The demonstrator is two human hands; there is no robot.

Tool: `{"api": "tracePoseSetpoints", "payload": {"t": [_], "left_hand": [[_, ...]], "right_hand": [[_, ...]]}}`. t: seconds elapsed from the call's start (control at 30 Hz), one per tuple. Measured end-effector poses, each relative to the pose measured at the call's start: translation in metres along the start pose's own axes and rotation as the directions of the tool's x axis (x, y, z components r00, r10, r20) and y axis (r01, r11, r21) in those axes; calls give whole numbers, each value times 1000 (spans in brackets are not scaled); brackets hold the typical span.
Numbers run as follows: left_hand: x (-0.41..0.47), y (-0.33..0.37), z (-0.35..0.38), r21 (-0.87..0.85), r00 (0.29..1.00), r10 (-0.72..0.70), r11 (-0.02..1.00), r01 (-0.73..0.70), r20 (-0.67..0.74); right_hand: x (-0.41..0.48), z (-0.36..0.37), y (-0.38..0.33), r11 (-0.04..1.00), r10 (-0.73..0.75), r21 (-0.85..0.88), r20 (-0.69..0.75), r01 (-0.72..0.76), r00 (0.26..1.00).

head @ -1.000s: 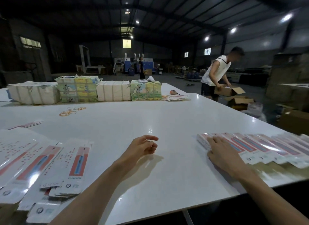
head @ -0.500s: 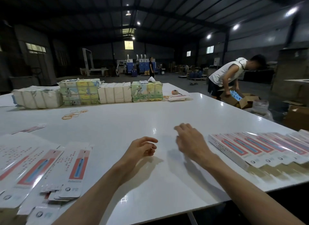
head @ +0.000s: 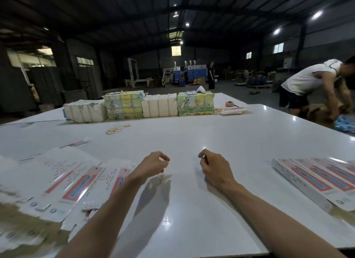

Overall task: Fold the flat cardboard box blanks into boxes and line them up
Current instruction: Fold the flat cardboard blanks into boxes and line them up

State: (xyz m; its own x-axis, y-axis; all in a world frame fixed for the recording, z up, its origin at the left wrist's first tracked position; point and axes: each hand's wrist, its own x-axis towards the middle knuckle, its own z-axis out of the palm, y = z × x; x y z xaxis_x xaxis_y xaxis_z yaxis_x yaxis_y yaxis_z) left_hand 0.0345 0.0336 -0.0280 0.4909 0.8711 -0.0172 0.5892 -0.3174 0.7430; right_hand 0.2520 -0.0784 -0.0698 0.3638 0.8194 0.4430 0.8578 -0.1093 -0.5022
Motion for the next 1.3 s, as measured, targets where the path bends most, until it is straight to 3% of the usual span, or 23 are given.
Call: {"api": "tracePoseSetpoints", "payload": {"t": [0.07,0.13,0.2,0.27,0.43,0.63,0.87,1.1,1.17,1.23,1.3], "left_hand": [[-5,-13,-25,274,998,-59,960,60,-13],[-15,-30,-44,548,980,-166,813,197,-106],[-28,-44,-55,692,941,-227,638,338,-250],[-37,-53,-62,714,904,-253,554,428,-345],[-42,-52,-76,653,864,-291,568,501,-410],[-47,-47,-87,621,866,-317,605,498,-386],[-48,-43,-96,625,891,-206,649,433,-404],[-39,-45,-110,435,911,-178,833,341,-373],[-37,-42,-112,284,928,-185,916,282,-322],[-35,-33,-110,38,967,-179,981,189,-178],[-34,-19,-101,-245,992,-107,962,120,65]], "right_hand": [[1,1,0,1000,-12,20,22,11,1000],[1,1,-1,999,-33,30,51,32,998],[1,2,-1,998,-39,50,61,36,997],[1,1,0,997,-39,69,58,35,998],[0,0,2,993,-45,108,59,38,997],[-1,1,4,990,-60,135,61,51,996],[-1,1,4,984,-93,159,100,77,991],[0,2,3,974,-139,199,138,110,981],[-1,2,3,972,-145,206,133,116,980],[-1,3,2,964,-153,236,124,121,980],[0,5,1,960,-168,241,89,143,982]]}}
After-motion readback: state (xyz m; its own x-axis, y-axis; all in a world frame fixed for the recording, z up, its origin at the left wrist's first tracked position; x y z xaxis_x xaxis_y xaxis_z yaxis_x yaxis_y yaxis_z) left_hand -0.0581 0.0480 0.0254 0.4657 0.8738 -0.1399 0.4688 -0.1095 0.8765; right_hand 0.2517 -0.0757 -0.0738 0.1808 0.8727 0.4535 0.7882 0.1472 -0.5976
